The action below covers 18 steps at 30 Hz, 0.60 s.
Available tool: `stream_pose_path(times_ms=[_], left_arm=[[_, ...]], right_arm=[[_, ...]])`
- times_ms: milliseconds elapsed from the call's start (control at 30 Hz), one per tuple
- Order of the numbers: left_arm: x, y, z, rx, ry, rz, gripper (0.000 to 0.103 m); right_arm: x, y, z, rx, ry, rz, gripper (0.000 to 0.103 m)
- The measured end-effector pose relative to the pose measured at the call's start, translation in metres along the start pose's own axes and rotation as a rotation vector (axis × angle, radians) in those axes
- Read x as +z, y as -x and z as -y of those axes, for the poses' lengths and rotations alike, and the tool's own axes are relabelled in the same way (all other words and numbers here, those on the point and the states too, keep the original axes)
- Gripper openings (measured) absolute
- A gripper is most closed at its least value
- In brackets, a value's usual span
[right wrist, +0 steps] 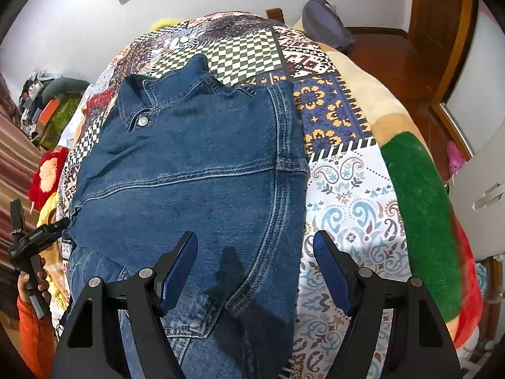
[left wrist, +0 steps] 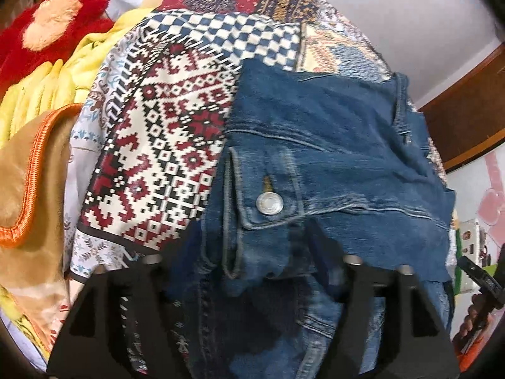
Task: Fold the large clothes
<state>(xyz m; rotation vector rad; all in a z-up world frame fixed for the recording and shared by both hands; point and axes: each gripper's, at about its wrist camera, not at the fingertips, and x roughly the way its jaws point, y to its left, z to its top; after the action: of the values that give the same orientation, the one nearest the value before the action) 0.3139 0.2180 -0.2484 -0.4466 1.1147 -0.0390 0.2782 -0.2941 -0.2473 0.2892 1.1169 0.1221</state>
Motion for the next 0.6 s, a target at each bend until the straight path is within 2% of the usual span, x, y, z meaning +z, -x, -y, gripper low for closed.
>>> stream_pose_path(times_ms=[100,167,233,333,400,500,600], left_arm=[[-0.002,-0.002,0.011,0.015,-0.029,0.015,0.08],[0.0,-0.014,0.015,0.059,-0.051,-0.009,0.08],[0.001,-0.028,0.016,0.073,-0.054,-0.032,0.079],[0.001,-0.034,0.017,0.056,-0.046,-0.005,0.07],[0.003,-0.029,0.022,0.055,-0.074,0.022,0.05],[0.007,-0.019,0.031,0.1,-0.116,0.072,0.043],[0.012,-0.001,0.044,0.139,-0.164,0.142,0.041]], right_arm=[[0.001,-0.003,-0.003,0.002,0.004,-0.005,0.074],[0.001,-0.004,-0.005,0.003,0.01,-0.007,0.074],[0.001,-0.004,-0.007,0.005,0.015,-0.006,0.074],[0.001,-0.005,-0.007,-0.001,0.024,-0.002,0.074],[0.003,-0.008,-0.004,-0.014,0.024,-0.004,0.074],[0.006,-0.014,0.002,-0.02,0.008,-0.018,0.074],[0.011,-0.021,0.008,-0.016,-0.006,-0.031,0.074]])
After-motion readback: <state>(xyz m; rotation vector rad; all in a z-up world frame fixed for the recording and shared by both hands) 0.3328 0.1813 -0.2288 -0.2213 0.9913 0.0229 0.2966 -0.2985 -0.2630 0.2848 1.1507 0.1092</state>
